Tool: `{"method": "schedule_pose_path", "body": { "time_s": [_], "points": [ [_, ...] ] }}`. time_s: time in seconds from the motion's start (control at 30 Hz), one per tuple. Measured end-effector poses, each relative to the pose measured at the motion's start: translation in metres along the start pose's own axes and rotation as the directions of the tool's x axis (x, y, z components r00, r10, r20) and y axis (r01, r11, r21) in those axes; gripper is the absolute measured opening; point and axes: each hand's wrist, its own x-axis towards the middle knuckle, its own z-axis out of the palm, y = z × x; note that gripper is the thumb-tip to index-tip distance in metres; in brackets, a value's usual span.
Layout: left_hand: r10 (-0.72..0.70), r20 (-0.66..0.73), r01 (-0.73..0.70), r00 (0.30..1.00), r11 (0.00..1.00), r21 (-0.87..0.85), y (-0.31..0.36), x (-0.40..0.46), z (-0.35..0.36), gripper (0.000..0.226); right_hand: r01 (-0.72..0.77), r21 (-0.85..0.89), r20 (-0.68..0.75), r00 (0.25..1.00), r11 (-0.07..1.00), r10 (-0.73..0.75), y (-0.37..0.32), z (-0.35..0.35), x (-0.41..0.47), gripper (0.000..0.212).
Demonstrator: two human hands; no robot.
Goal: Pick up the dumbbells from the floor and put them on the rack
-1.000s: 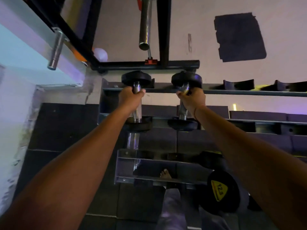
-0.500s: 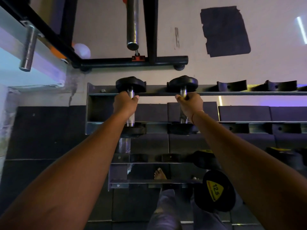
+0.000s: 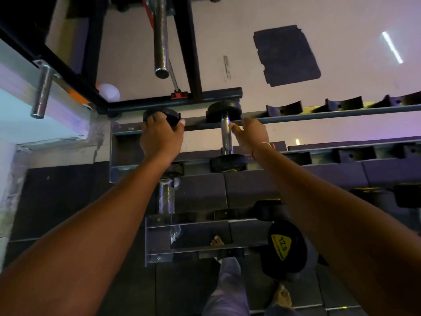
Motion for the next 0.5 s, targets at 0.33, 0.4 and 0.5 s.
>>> {"method": "schedule_pose_path", "body": {
  "time_s": [0.33, 0.4, 0.5],
  "points": [
    [0.68, 0.074, -0.683, 0.73, 0.729, 0.039, 0.257, -0.149, -0.005, 0.073, 0.044, -0.265, -0.442, 0.882, 0.963, -0.161, 0.134, -0.21, -0.135, 0.069],
    [0.764, 0.085, -0.767, 0.639, 0.642, -0.006, 0.316, -0.203, 0.001, 0.079, -0.019, -0.285, -0.543, 0.827, 0.958, -0.145, 0.184, -0.26, -0.185, 0.07],
    [0.876, 0.082, -0.876, 0.474, 0.479, -0.057, 0.404, -0.306, 0.014, 0.083, -0.117, -0.274, -0.676, 0.729, 0.955, -0.105, 0.272, -0.327, -0.277, 0.072]
  ]
}}
